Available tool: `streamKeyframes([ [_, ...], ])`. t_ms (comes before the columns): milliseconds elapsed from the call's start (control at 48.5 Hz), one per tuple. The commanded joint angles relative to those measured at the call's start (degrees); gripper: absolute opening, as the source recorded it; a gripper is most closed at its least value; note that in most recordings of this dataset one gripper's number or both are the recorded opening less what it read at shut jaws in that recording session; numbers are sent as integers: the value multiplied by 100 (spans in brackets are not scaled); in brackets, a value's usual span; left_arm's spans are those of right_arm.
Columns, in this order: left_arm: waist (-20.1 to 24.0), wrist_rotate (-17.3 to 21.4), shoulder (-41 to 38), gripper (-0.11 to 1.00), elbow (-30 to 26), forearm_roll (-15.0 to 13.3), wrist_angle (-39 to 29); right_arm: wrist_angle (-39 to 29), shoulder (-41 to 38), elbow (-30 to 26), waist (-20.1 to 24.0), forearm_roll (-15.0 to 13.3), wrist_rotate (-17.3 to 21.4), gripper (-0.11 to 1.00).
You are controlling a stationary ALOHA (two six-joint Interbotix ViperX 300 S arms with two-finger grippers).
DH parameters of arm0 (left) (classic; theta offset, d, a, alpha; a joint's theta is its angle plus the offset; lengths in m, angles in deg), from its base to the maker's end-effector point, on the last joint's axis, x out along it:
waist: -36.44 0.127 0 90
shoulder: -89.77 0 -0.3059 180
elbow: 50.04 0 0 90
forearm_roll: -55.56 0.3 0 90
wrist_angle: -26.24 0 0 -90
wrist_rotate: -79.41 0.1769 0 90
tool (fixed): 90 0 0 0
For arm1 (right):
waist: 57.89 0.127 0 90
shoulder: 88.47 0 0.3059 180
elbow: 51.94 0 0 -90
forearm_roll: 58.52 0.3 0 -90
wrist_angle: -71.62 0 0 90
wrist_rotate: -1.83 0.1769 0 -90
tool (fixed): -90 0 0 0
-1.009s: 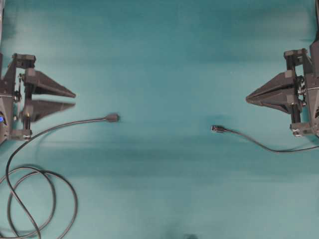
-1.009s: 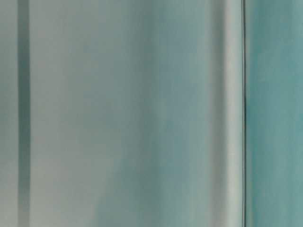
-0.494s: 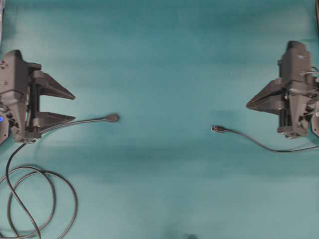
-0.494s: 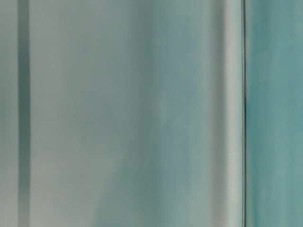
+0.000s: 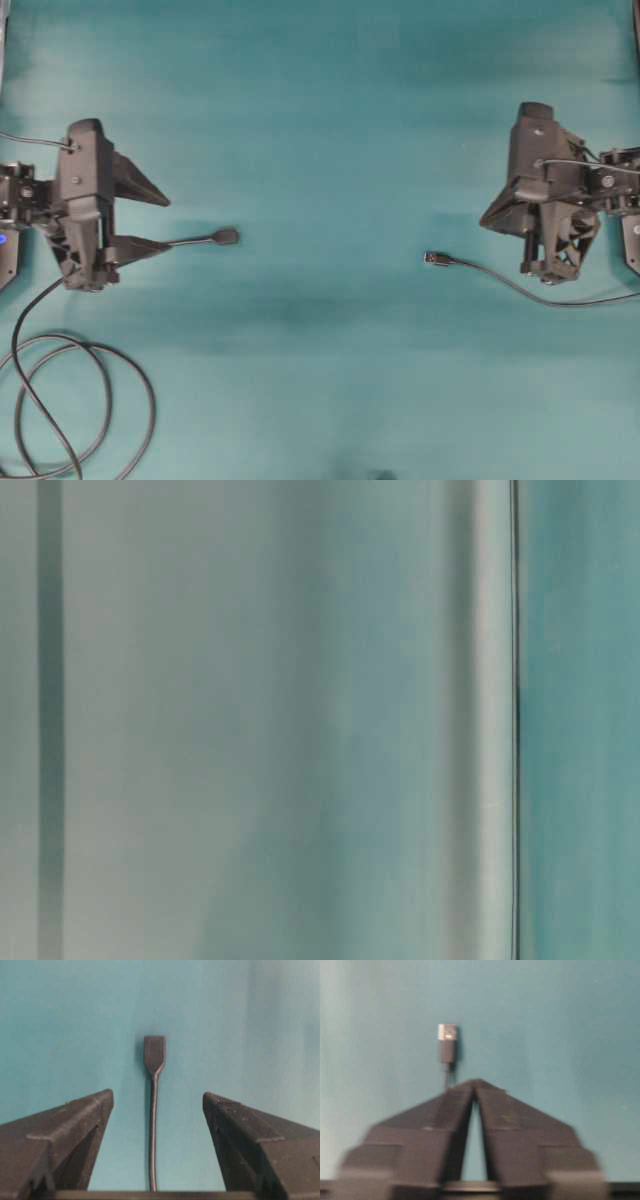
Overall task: Insert the USB using both arms.
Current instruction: 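Move both open grippers down toward the two USB cable ends, then close the right gripper on the male USB-A plug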
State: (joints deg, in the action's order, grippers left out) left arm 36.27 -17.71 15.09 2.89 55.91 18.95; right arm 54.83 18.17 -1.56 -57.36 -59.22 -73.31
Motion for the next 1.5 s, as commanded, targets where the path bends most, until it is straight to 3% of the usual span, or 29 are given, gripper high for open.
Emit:
streamKeyframes([
  [0, -18, -9, -167, 91, -132, 35, 229, 132, -114, -176, 53, 0, 26, 28],
  [144, -18, -9, -387, 91, -141, 35, 422, 387, -396, -176, 281, 0, 264, 68],
  [206, -18, -9, -448, 91, -141, 35, 483, 457, -554, -176, 387, -9, 378, 74],
  [391, -18, 0, -580, 91, -167, 35, 606, 554, -1063, -281, 624, -9, 589, 67],
  [803, -26, 18, -694, 91, -255, 141, 580, 545, -1978, -694, 650, -9, 589, 64],
  [1174, -53, 18, -694, 91, -255, 132, 571, 334, -2180, -729, 615, -9, 633, 51],
  [1483, -53, 18, -694, 91, -255, 141, 571, 378, -2276, -791, 519, -9, 633, 50],
])
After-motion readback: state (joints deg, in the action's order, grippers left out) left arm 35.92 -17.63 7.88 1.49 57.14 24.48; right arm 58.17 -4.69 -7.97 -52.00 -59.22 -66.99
